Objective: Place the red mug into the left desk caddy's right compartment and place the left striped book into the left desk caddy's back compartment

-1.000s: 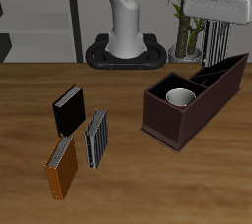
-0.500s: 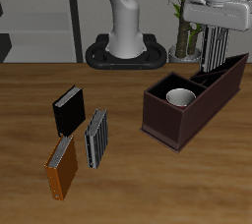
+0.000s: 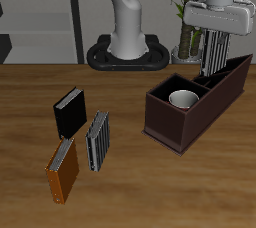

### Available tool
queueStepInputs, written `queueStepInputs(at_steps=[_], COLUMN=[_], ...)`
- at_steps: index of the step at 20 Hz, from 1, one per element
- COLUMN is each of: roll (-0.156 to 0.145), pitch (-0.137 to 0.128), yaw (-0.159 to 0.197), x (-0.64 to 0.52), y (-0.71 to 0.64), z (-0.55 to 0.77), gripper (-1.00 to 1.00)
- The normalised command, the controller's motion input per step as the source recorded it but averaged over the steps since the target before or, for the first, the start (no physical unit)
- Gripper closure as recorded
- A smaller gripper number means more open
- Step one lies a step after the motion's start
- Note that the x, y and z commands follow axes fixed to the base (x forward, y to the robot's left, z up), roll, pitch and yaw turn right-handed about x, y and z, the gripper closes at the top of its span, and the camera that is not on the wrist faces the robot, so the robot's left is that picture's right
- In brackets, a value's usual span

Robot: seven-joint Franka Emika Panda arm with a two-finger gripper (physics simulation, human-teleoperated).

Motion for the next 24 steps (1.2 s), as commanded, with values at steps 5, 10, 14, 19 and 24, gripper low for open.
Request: queueStepInputs(at_steps=[5, 10, 14, 19, 24], roll=[0.011, 0.042, 0.009, 0.01, 0.003], pitch=[0.02, 0.039, 0.003, 0.017, 0.017], yaw=[-0.008, 0.001, 0.0, -0.007, 0.005], x=[0.03, 0.04, -0.04, 0.03, 0.02], y=[0.02, 0.11, 0.05, 0.02, 0.01], z=[-0.11, -0.17, -0.03, -0.06, -0.15], gripper=[1.0, 1.0, 1.0, 1.0, 1.0])
